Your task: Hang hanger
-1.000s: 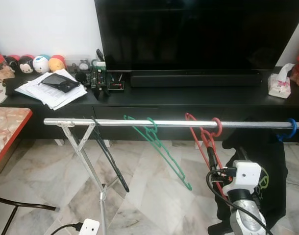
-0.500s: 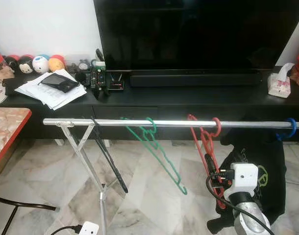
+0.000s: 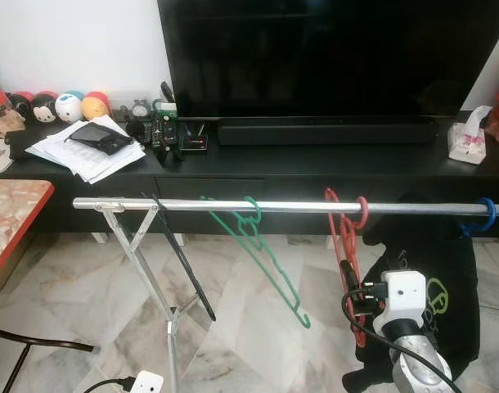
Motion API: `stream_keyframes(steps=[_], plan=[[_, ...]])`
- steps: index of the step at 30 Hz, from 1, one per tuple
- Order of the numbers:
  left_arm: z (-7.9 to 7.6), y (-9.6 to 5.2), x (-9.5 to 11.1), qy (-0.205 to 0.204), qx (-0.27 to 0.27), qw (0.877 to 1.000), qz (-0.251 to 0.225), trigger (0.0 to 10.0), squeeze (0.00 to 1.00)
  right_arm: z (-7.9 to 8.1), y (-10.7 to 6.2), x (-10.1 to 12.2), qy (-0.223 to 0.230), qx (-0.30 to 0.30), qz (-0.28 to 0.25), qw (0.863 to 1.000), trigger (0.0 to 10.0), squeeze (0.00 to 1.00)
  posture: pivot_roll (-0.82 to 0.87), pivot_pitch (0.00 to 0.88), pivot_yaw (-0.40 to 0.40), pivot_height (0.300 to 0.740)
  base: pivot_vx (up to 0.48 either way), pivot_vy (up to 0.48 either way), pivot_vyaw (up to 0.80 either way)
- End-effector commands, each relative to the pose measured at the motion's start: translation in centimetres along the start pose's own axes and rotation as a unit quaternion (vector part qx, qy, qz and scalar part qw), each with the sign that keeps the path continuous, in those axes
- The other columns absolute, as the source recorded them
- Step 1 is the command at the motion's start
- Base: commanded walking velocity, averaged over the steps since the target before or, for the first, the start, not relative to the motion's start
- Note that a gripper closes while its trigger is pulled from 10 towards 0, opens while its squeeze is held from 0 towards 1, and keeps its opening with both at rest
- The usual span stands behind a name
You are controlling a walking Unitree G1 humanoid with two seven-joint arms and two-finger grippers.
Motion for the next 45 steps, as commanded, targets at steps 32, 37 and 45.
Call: stream_keyframes(steps=[32,37,45], plan=[[0.5,-0.3,-1.1,-0.011,0.005,1.000,0.020,10.0,0.00,0.3,1.5,1.9,-0.004,-0.002,-0.022,1.000,10.0,0.00,-0.16,0.000,0.006,0.740,-0.136,0.000,0.00],[0.6,-0.3,-1.1,-0.009,0.006,1.000,0.021,10.0,0.00,0.4,1.7,1.9,-0.002,-0.005,-0.023,1.000,10.0,0.00,-0.14,0.000,0.012,0.740,-0.283,0.000,0.00],[0.6,-0.3,-1.0,-0.009,0.007,1.000,0.021,10.0,0.00,0.7,2.3,2.3,-0.004,-0.003,-0.027,1.000,10.0,0.00,-0.14,0.000,0.017,0.740,-0.284,0.000,0.00]])
Point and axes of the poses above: a point about 5 cm out from each wrist's last joint towards the gripper, its own y axis pointing out of the wrist towards the gripper, its own x axis along the axis of the wrist's last joint, z = x × y, the point moved 1 cm from there along y, pointing out of the wrist towards the gripper, and after that the axes turned 15 degrees about -y, right-handed, at the moved point
